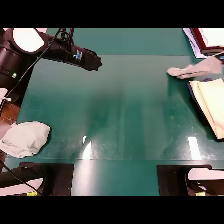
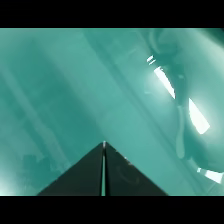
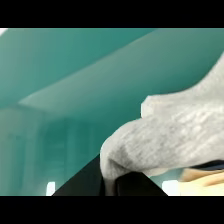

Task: Fold the shirts.

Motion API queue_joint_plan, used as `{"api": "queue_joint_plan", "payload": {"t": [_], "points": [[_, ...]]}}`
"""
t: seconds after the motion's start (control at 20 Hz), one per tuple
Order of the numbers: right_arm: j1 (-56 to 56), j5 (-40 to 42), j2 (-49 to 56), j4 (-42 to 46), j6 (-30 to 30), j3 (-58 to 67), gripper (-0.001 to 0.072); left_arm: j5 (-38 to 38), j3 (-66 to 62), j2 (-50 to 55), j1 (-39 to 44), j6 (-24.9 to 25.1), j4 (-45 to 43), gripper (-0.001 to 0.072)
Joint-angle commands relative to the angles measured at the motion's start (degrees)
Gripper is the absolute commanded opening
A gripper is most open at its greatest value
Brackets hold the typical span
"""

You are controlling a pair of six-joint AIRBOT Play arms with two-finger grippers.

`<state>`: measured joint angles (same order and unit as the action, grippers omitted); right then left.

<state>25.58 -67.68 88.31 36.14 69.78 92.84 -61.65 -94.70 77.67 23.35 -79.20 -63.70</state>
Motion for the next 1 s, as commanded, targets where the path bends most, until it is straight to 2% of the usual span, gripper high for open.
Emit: {"api": "queue_joint_plan", "payload": {"t": [0.0, 0.25, 0.55, 0.75, 0.95], "points": [[4.87, 3.61, -0.13, -0.2, -0.9, 0.52, 0.0012, 0.79, 0.02, 0.02, 0.66, -0.15, -0.07, 0.0027], [5.22, -2.49, -0.2, -0.63, -4.5, 11.61, 0.0012, 1.07, 0.02, 0.07, 0.66, -0.35, -0.07, 0.0027], [5.6, -11.08, -0.2, 0.0, -4.28, 22.49, 0.0012, 0.7, 0.0, 0.07, 0.66, -0.33, -0.09, 0.0027], [8.7, -13.33, -4.17, 0.48, -4.26, 16.52, 0.0012, 0.39, 0.02, 0.07, 0.66, -0.31, -0.09, 0.0027], [15.23, -13.46, -12.2, 8.57, -4.26, 5.62, 0.0013, -0.44, 0.02, 0.07, 0.66, -0.28, -0.13, 0.0027]]}}
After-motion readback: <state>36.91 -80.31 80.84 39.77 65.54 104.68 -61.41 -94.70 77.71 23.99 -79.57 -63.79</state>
